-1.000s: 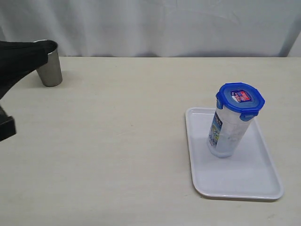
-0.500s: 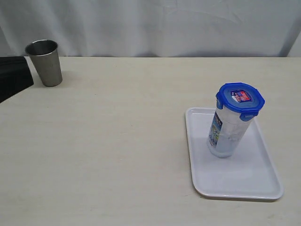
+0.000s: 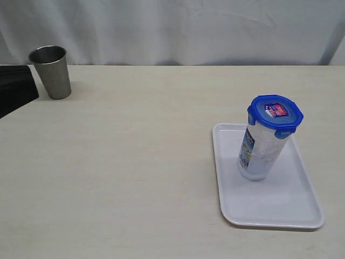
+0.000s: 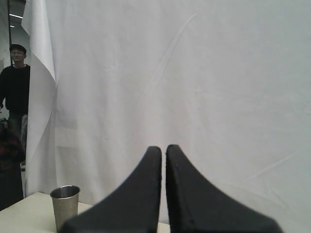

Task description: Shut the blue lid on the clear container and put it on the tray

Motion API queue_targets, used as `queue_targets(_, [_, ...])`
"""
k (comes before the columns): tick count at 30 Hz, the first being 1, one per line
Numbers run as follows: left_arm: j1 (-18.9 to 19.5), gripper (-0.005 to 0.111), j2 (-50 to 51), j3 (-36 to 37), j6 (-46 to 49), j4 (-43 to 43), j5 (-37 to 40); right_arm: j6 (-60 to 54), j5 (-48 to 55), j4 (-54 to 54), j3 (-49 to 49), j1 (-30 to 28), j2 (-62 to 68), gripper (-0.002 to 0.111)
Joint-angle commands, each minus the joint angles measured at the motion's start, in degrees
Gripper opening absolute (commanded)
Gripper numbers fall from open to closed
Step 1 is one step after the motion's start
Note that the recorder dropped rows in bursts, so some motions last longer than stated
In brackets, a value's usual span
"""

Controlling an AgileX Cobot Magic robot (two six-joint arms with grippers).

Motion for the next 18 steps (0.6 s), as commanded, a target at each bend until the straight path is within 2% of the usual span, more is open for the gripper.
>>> queue_targets(1, [0.04, 0.000, -0.18, 0.32, 0.31, -8.83, 2.81, 0.19, 0.20, 0.04, 0.34, -0.41, -0.25, 0.005])
queue_targets(4, [0.04, 0.000, -0.30, 1.77, 5.59, -21.39, 7.46, 0.19, 0.20, 0.04, 0.34, -0.41, -0.25, 0.005])
queue_targets(6, [0.04, 0.000, -1.08, 4.02, 12.77, -31.53, 10.73, 0.19, 0.20, 0.04, 0.34, -0.41, -0.25, 0.005])
queue_targets(13, [0.04, 0.000, -8.17, 11.51, 42.86, -62.60, 15.93, 0.19, 0.20, 0.04, 0.34, -0.41, -0.25, 0.005])
queue_targets(18, [0.04, 0.000, -13.03, 13.07, 66.45, -84.76, 26.92, 0.19, 0.20, 0.04, 0.34, -0.41, -0.25, 0.005])
